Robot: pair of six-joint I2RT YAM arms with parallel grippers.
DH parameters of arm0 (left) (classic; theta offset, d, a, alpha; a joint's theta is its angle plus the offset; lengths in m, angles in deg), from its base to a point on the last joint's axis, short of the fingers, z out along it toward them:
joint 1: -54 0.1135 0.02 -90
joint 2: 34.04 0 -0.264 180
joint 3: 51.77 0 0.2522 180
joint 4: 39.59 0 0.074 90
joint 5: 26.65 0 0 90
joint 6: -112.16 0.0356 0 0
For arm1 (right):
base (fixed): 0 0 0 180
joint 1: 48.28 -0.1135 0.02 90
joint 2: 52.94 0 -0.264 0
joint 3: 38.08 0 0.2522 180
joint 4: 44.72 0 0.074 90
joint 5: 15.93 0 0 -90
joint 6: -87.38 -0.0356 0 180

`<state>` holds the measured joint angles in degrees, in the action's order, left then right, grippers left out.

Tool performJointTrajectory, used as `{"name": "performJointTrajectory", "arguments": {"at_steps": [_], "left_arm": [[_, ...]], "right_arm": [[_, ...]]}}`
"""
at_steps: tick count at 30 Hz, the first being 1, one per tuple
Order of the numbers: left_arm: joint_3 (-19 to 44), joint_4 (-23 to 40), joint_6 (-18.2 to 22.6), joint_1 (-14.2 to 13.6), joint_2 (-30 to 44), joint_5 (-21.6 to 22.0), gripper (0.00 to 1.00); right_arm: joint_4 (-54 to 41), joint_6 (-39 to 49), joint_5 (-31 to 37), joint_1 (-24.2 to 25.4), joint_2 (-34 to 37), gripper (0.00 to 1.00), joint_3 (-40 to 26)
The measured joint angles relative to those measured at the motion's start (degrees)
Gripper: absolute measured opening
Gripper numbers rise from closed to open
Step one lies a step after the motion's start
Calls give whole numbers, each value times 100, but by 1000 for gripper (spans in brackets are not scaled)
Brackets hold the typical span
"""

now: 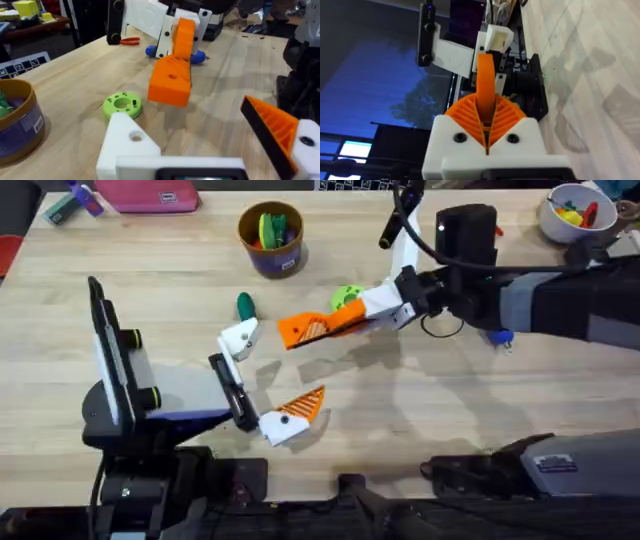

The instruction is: Pick up the gripper from the table and insert it into the empty holder that is missing its gripper. Then pick up a screw, insert it into the mounting hole, and use the screwdriver to tighten it. Finally, clean up the table by picking up the vegetable and placing it into the bucket.

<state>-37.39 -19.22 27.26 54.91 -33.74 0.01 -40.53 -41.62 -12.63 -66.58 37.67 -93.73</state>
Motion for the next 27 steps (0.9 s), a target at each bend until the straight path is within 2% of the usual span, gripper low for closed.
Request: {"name": "performJointTrajectory", "arguments": {"at_steps": [11,16,27], "left_arm": [[0,0,0,0,0,-2,985],[0,0,0,0,0,0,985],[0,0,0,0,0,-2,985]], "right_arm": [[21,-349,2,-282,382,10,-40],[363,-405,0,-480,628,10,-138],[396,-515,10,-512,826,10,-527]]}}
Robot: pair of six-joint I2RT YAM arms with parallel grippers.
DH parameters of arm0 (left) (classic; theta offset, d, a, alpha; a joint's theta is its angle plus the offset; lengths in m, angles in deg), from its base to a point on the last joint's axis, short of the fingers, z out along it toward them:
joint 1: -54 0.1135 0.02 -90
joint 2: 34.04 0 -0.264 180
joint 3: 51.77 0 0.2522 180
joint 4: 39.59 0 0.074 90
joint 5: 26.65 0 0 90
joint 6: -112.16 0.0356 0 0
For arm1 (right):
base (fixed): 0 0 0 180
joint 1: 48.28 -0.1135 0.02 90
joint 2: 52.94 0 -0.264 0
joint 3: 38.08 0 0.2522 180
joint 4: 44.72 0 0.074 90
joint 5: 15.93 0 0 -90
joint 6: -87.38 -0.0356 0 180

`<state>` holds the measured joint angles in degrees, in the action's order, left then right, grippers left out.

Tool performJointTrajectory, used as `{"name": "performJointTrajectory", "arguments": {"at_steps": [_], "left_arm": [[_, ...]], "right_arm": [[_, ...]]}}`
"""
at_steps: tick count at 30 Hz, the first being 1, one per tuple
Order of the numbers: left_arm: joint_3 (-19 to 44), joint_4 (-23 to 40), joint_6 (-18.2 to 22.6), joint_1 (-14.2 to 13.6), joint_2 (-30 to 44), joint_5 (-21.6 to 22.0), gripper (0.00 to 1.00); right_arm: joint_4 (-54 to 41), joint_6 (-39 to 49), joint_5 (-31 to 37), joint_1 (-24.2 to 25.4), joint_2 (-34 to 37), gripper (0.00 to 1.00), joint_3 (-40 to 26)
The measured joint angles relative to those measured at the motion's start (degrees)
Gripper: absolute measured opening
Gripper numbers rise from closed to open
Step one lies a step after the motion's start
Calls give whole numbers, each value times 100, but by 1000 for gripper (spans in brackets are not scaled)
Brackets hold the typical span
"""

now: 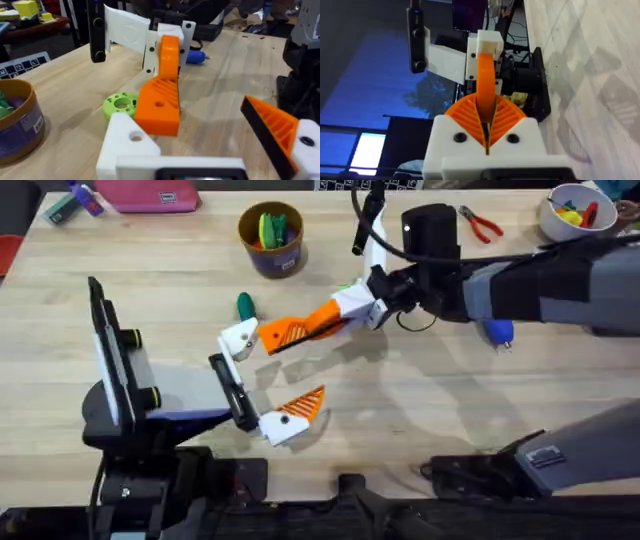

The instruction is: Pick up the gripper from the table and insert it into the empty holder that is missing its gripper. Then pick up a screw, insert it into the mounting hole, and use the screwdriver to tighten it. Finally, clean up the table by picking up the vegetable and placing it into the bucket.

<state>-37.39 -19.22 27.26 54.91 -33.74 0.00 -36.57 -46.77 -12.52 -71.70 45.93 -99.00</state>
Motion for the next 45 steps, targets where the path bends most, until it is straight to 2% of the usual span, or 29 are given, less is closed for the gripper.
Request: {"name": "performJointTrajectory", "arguments": {"at_steps": [30,45], "left_arm": [[0,-2,-28,0,0,17,986],[0,-7,-48,0,0,44,985]], "right_arm": [[20,-387,392,-275,15,10,-95],[-9,-417,625,-496,244,9,-475]]}}
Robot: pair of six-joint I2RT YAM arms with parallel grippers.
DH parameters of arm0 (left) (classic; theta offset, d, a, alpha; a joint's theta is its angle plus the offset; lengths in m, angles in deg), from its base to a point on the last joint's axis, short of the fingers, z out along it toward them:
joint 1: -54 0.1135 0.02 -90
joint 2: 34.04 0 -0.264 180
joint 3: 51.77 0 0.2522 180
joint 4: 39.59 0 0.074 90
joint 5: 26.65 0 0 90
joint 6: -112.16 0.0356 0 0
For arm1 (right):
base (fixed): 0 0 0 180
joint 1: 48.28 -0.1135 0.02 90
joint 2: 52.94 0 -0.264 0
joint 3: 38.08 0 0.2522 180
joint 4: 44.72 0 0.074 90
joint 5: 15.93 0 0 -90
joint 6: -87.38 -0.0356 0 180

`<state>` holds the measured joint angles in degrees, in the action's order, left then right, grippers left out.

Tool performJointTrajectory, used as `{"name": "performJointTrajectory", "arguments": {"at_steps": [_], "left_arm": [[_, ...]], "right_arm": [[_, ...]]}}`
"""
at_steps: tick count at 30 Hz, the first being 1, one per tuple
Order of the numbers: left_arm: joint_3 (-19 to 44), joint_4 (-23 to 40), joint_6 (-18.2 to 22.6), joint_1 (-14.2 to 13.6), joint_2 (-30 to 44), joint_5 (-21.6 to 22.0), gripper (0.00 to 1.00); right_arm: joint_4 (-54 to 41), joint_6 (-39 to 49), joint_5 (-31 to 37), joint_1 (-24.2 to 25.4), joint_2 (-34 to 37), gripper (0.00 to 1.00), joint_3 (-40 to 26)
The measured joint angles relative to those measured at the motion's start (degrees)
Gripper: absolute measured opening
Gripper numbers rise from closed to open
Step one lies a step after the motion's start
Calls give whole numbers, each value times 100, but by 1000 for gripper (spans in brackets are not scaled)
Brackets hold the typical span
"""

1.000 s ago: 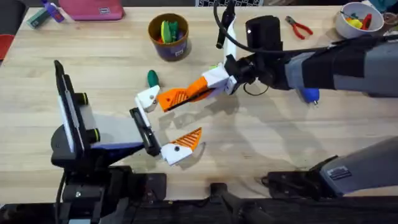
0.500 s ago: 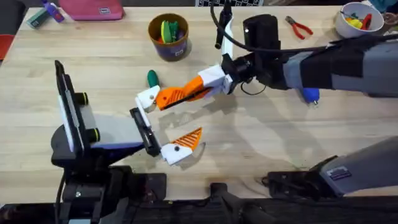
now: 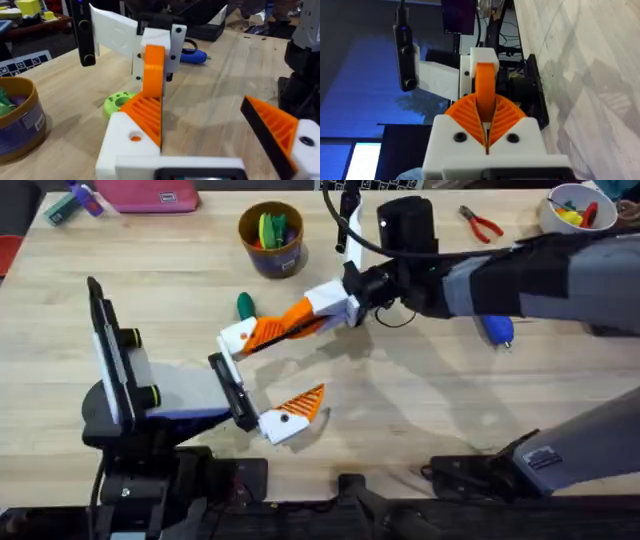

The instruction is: Pick up the gripper from the table and insert it into the empty holder that is missing its gripper. Then pick up a screw, insert it into the mounting hole, and use the screwdriver to tighten it. Finally, clean up the table by picking up the vegetable and placing it into the bucket.

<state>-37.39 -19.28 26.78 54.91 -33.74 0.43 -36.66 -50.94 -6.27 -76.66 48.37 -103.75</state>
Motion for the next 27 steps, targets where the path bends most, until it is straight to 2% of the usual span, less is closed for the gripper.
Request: {"name": "performJointTrajectory", "arguments": {"at_steps": [27], "left_arm": [[0,-13,-39,31,0,105,985]], "right_arm": [[3,-73,275,-232,97,9,-193]]}}
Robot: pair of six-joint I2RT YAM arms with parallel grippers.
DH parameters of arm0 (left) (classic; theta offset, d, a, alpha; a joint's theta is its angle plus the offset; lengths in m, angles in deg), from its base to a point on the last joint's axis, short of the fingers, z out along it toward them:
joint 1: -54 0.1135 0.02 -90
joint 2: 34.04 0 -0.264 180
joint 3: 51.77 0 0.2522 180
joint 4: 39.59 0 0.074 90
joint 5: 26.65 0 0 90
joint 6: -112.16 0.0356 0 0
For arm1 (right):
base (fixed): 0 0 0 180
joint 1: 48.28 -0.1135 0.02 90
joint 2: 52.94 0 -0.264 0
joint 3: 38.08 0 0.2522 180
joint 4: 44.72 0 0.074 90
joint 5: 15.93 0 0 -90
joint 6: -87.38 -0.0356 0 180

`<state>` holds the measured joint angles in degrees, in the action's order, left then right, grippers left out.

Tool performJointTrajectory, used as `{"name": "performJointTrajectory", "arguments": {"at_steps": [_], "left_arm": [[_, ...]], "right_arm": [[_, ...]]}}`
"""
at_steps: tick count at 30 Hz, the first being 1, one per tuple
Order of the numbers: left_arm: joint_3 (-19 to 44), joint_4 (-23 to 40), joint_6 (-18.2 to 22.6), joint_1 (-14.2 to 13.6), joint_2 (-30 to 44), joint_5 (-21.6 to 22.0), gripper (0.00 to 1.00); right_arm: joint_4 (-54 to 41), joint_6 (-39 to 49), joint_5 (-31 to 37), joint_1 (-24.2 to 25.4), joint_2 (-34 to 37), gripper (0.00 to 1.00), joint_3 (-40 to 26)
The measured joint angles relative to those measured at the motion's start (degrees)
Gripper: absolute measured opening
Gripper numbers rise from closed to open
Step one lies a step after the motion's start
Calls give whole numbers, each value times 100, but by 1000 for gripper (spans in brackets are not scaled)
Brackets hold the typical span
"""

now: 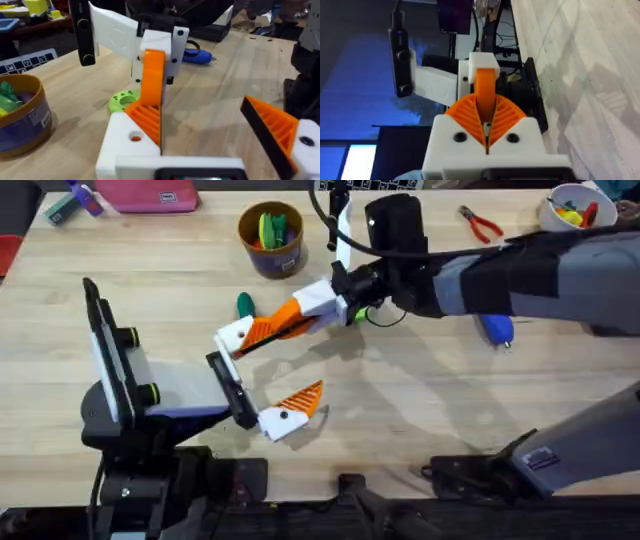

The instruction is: Pick up the gripper from the table and insert it into the empty holder that is missing its gripper. Then pick up a screw, insert it into the mounting hole, and use the screwdriver to tighten it. Finally, clean up the table by picking up the vegetable and placing it into the bucket.

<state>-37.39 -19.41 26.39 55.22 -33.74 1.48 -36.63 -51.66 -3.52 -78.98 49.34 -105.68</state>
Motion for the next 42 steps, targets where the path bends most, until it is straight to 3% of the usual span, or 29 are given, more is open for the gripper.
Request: {"name": "performJointTrajectory", "arguments": {"at_steps": [27,28,29,34,36,42], "left_arm": [[0,0,-4,2,0,2,986],[0,0,-3,1,0,3,986],[0,-2,2,2,0,2,986],[0,2,2,-4,1,-26,986],[0,2,2,-4,0,-26,985],[0,2,2,-4,0,-26,986]], "right_arm": [[6,-26,44,-15,2,9,-14],[4,-45,44,-15,2,37,-14],[0,-62,46,-15,2,135,-14],[4,-67,215,-70,2,879,-14],[4,-70,243,-78,2,945,-14],[2,-73,320,-79,2,960,-14]]}}
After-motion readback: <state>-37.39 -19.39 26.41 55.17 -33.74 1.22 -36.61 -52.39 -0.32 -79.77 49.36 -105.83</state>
